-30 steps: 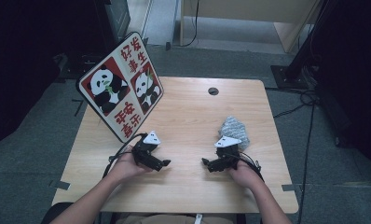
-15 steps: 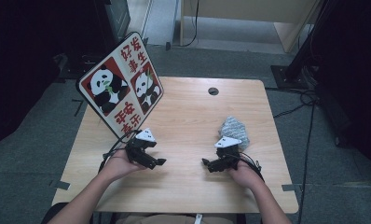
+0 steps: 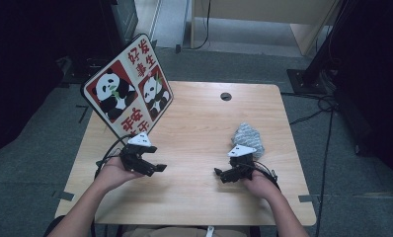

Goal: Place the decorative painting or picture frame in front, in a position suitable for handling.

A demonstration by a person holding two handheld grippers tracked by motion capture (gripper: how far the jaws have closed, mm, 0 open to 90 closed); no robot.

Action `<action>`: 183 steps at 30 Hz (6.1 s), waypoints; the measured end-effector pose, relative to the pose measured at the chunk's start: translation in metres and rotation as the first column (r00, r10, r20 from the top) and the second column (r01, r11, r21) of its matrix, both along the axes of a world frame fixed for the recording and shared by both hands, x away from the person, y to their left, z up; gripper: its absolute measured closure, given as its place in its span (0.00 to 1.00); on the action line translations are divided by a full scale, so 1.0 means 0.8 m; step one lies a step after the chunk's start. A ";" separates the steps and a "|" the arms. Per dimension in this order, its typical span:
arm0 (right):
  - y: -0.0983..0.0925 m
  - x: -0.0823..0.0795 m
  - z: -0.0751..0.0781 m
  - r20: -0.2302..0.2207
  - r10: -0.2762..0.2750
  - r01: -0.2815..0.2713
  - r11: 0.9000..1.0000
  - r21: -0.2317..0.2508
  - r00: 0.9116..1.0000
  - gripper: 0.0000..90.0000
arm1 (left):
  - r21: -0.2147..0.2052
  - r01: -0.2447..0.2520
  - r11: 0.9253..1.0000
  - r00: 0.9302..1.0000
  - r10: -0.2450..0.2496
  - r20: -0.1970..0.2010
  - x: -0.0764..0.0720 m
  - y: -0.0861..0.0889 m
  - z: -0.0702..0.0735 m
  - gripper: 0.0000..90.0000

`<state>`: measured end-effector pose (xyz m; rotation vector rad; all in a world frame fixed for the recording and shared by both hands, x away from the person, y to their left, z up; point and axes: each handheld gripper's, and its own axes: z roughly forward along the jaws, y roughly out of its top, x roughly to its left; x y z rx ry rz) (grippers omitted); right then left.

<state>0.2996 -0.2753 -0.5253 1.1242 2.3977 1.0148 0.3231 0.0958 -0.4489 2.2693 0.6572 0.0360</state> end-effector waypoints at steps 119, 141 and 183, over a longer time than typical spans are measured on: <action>0.001 0.004 0.000 0.002 0.025 -0.025 1.000 -0.001 1.000 0.00 | -0.005 -0.370 0.929 0.929 0.370 -0.008 0.178 0.146 0.230 0.50; 0.002 0.004 0.000 0.001 0.029 -0.029 1.000 -0.002 1.000 0.00 | 0.117 -0.335 0.935 0.939 0.341 -0.035 0.206 0.127 0.238 0.81; 0.001 0.004 0.000 -0.001 0.029 -0.029 1.000 -0.001 1.000 0.00 | 0.063 -0.132 0.989 0.986 0.138 -0.099 0.135 0.030 0.279 0.90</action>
